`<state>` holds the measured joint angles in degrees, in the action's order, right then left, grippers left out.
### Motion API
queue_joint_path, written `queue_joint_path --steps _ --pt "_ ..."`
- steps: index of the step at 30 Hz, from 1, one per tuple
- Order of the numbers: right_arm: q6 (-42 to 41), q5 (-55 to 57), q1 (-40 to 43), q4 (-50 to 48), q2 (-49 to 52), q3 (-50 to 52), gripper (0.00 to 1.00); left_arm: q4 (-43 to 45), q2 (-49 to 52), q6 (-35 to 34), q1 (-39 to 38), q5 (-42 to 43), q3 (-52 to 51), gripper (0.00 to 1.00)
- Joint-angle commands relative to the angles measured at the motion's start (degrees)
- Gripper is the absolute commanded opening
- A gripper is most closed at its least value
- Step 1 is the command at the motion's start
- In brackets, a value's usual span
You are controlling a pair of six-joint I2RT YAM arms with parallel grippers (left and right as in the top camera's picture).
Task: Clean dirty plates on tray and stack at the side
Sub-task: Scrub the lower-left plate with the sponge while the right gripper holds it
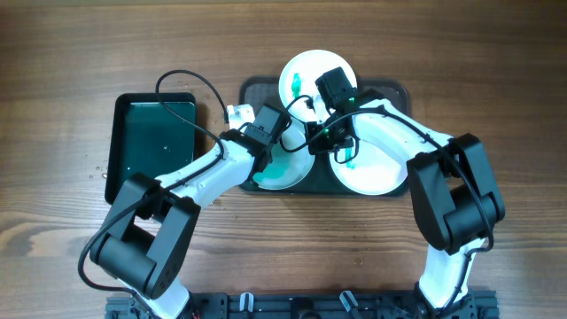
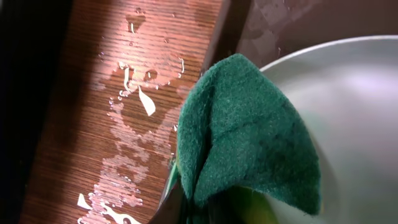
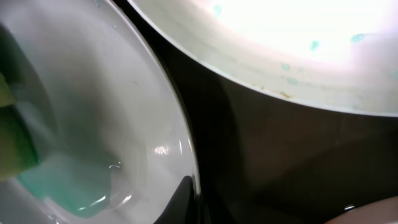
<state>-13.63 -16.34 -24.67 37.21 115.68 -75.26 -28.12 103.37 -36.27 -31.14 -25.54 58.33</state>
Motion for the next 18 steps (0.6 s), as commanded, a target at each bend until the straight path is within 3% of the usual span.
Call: queue_joint_path --steps 1,5,7,13,18 --pt "0.11 1.49 0.26 0.52 1.03 0.00 0.05 2.93 -4.92 0.00 1.16 1.40 0.37 0.04" --pt "0.07 1.46 0.24 0.39 1.03 0.00 0.05 9.09 -6.12 -0.22 1.16 20.48 0.33 0.04" --pt "-0.02 1.46 0.26 0.24 1.03 0.00 0.05 10.84 -4.70 -0.22 1.01 24.02 -0.09 0.04" --pt "0.04 1.49 0.26 0.04 1.03 0.00 0.06 9.88 1.46 -0.17 1.03 22.95 -0.24 0.04" --pt "0.17 1.49 0.26 -0.09 1.01 0.00 0.04 5.49 1.95 -0.15 1.05 6.99 -0.24 0.04"
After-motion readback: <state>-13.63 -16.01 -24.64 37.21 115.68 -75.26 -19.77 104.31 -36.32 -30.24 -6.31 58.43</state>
